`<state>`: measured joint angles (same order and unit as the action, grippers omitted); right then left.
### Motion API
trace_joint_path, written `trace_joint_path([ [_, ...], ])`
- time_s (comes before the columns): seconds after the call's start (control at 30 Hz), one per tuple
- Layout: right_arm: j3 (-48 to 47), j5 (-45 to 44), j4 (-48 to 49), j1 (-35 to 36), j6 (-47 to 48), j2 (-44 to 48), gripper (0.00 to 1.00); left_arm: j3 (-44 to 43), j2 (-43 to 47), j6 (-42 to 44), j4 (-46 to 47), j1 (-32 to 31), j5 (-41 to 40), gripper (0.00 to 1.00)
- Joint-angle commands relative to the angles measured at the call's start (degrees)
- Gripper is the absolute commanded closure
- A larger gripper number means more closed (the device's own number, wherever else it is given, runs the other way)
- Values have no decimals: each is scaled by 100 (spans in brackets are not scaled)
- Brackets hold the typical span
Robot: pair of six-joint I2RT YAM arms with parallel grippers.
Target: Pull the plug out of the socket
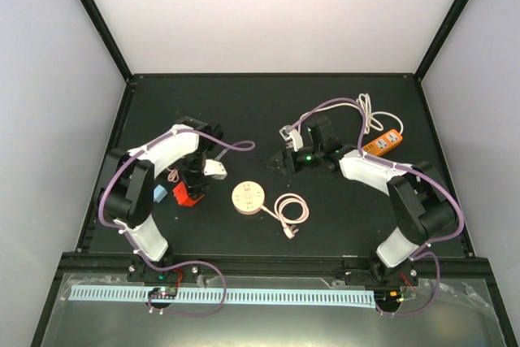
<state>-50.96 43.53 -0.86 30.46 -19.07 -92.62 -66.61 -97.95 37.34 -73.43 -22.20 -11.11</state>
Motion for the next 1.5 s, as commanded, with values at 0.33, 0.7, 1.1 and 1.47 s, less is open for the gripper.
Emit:
trace_joint_path([
  [0.33,53,-199,42,-21,327,215,10,-484,263,-10,231,48,781,2],
  [0.7,-463,-1071,-1156,759,2228,610,7,-883,1668,-311,645,640,1610,1],
  [1.1,-645,-3080,-2939,2017,4513,320,18,-481,2342,-473,1010,726,1945,1],
  [1.47,-481,-3562,-2591,2352,4348,-389,32,-405,2667,-496,1089,725,2061,1],
])
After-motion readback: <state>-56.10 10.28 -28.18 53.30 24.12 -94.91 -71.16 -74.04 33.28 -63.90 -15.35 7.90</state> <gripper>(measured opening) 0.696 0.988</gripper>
